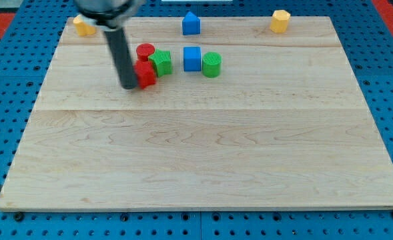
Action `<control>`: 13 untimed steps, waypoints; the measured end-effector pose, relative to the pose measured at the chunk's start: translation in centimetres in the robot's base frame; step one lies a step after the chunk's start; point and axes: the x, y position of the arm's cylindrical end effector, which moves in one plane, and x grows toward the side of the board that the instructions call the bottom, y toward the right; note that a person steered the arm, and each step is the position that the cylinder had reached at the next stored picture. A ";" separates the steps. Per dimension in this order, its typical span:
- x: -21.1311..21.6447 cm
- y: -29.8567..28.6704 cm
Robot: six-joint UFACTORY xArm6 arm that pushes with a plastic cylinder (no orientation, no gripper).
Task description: Separate the green star from the red star
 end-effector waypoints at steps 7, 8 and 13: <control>9.0 3.9; 4.9 2.2; -10.4 5.6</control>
